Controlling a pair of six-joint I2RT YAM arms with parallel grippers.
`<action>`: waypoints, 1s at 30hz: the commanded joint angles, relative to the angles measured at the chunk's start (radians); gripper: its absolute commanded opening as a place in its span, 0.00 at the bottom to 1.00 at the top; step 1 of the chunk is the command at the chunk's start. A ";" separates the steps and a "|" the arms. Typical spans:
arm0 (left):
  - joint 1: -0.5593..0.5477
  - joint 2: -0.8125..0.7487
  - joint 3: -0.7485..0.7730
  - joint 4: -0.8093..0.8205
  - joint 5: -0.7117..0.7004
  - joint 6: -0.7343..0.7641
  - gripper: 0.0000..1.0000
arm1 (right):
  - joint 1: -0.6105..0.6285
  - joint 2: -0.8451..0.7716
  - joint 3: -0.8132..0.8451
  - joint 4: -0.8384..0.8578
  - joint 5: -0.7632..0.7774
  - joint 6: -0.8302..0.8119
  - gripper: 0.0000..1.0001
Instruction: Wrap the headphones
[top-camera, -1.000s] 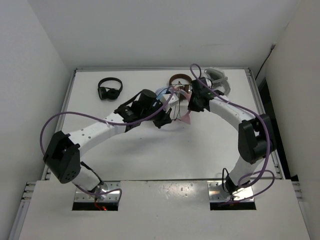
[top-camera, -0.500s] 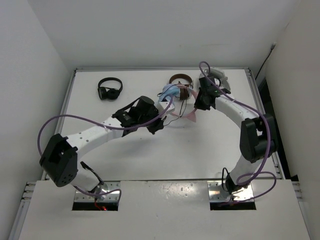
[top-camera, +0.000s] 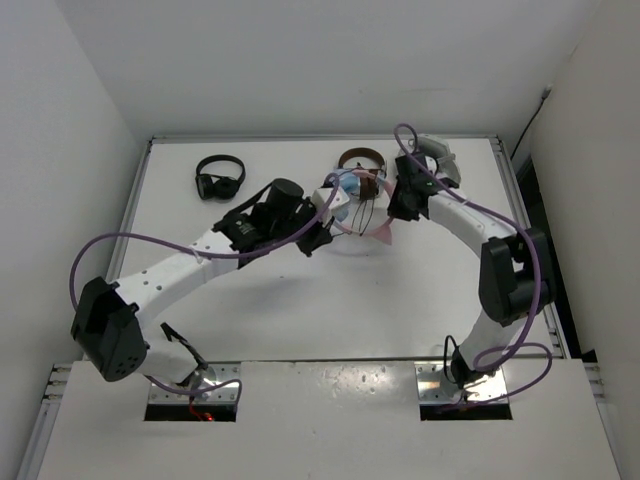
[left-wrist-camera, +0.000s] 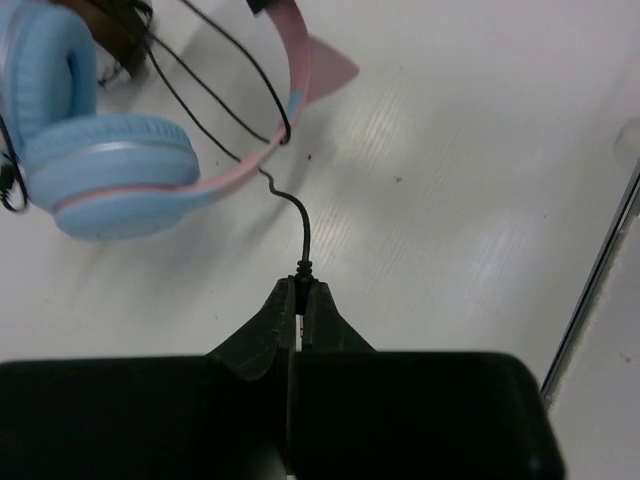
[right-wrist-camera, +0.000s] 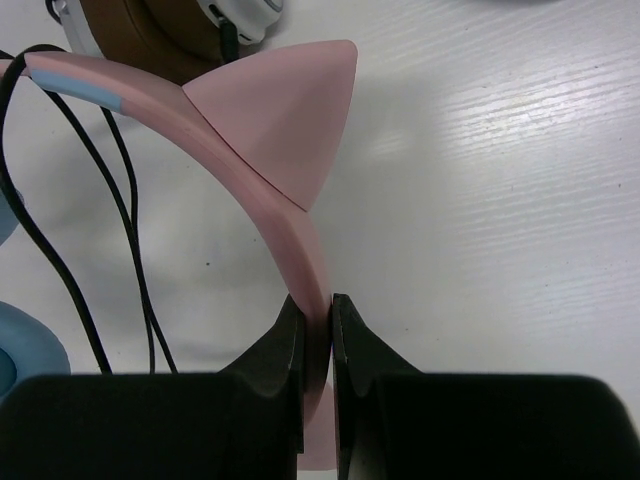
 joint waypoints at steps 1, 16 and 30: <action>-0.009 -0.010 0.086 0.017 0.040 0.003 0.00 | 0.016 -0.014 0.010 0.078 0.007 0.003 0.00; 0.010 0.136 0.242 0.017 -0.078 0.012 0.00 | 0.170 -0.023 -0.032 0.139 0.004 -0.123 0.00; 0.096 0.317 0.233 0.035 -0.248 -0.045 0.00 | 0.258 -0.021 -0.060 0.178 0.024 -0.185 0.00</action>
